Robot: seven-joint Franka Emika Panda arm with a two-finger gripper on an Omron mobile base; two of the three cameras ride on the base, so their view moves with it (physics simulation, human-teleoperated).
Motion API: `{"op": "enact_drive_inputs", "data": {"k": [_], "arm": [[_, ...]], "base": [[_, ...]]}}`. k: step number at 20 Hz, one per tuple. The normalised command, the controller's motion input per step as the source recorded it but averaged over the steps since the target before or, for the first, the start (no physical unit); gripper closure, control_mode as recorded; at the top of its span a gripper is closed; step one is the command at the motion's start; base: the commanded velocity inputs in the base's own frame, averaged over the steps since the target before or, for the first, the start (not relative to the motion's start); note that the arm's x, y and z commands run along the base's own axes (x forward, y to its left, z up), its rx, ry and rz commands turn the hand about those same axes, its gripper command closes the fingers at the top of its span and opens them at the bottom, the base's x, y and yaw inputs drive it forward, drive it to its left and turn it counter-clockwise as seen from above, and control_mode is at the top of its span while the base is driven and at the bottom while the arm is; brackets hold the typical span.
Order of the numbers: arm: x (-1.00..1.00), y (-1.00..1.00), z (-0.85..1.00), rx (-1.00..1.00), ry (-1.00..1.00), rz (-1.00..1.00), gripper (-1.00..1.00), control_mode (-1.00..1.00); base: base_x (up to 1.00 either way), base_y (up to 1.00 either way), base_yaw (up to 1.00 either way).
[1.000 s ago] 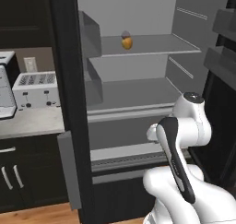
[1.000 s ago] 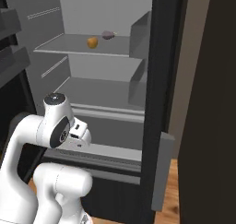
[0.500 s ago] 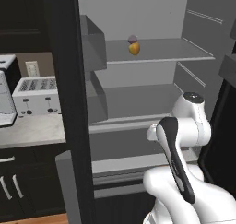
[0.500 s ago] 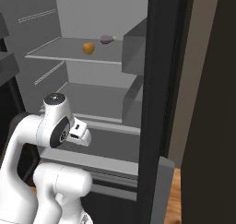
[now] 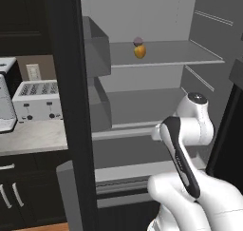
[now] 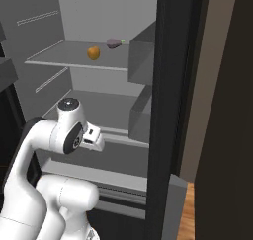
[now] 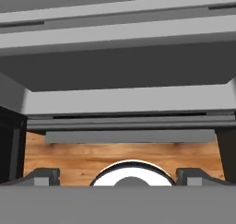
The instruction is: Pick up the orange and apple from the fridge and place one fruit on each plate on the dining counter.
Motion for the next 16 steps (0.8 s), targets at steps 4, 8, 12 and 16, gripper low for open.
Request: {"op": "enact_drive_inputs", "data": {"k": [4, 8, 12, 16], "arm": [[0.16, -0.04, 0.03, 0.0, -0.07, 0.0, -1.0, -1.0], [0.0, 0.0, 0.34, 0.0, -0.27, 0.0, -1.0, -1.0], [0.0, 0.0, 0.65, 0.0, -0.3, 0.0, -1.0, -1.0], [0.0, 0.0, 0.66, -0.06, -0.19, 0.0, -1.0, -1.0]], "base": [[0.0, 0.0, 0.0], [0.0, 0.0, 0.0], [0.0, 0.0, 0.0], [0.0, 0.0, 0.0]]}}
